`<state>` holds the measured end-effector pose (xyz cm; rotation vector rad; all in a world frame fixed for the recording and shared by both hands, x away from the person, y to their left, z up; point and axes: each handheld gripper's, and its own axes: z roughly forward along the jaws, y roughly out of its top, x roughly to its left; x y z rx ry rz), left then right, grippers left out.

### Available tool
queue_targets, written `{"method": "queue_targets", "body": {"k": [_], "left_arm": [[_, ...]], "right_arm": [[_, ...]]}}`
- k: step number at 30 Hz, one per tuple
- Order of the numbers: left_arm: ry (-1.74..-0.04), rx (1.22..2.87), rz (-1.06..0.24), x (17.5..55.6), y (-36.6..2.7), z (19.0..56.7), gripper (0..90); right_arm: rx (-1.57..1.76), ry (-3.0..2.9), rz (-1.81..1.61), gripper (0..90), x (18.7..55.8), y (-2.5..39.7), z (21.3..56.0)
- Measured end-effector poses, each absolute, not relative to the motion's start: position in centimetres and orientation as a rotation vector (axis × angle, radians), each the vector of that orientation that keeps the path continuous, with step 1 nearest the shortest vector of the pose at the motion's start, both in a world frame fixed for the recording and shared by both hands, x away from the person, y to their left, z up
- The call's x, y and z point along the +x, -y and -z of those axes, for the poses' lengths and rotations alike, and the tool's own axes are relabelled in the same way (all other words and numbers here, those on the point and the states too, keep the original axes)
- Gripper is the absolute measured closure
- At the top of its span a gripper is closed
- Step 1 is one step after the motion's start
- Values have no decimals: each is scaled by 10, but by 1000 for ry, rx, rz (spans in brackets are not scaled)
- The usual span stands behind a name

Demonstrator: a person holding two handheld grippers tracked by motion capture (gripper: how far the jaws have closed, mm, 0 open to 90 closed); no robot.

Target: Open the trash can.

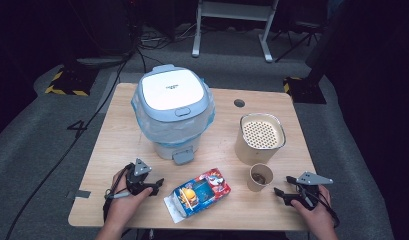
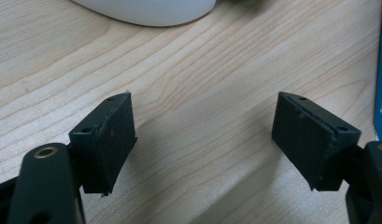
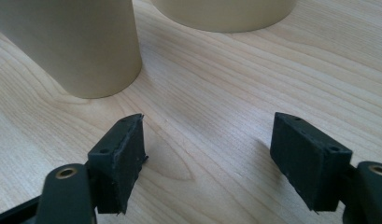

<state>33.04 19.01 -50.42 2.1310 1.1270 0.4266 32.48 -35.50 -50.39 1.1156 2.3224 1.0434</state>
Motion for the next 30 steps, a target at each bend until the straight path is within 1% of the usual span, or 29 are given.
{"method": "queue_targets", "body": {"k": [7,10,13,18,19,22,27,30], "left_arm": [[-1128,2133,-428,331,-190,504,215],[-1125,2134,-435,331,-190,504,215],[-1123,2129,-438,331,-190,504,232],[-1121,2125,-417,332,-194,501,432],[-1133,2115,-363,333,-196,497,465],[-1095,2075,-321,334,-200,490,510],[-1016,2059,-321,333,-204,477,515],[-962,2033,-329,335,-207,461,511]], "right_arm": [[1118,-2323,-1043,270,325,355,504],[1112,-2325,-1040,255,325,355,504],[1096,-2342,-1037,215,324,354,504],[1092,-2346,-1038,212,325,355,504],[1089,-2349,-1038,211,325,355,504],[1087,-2351,-1039,209,325,355,504],[1081,-2356,-1043,208,326,355,504],[1078,-2359,-1045,207,326,355,504]]}}
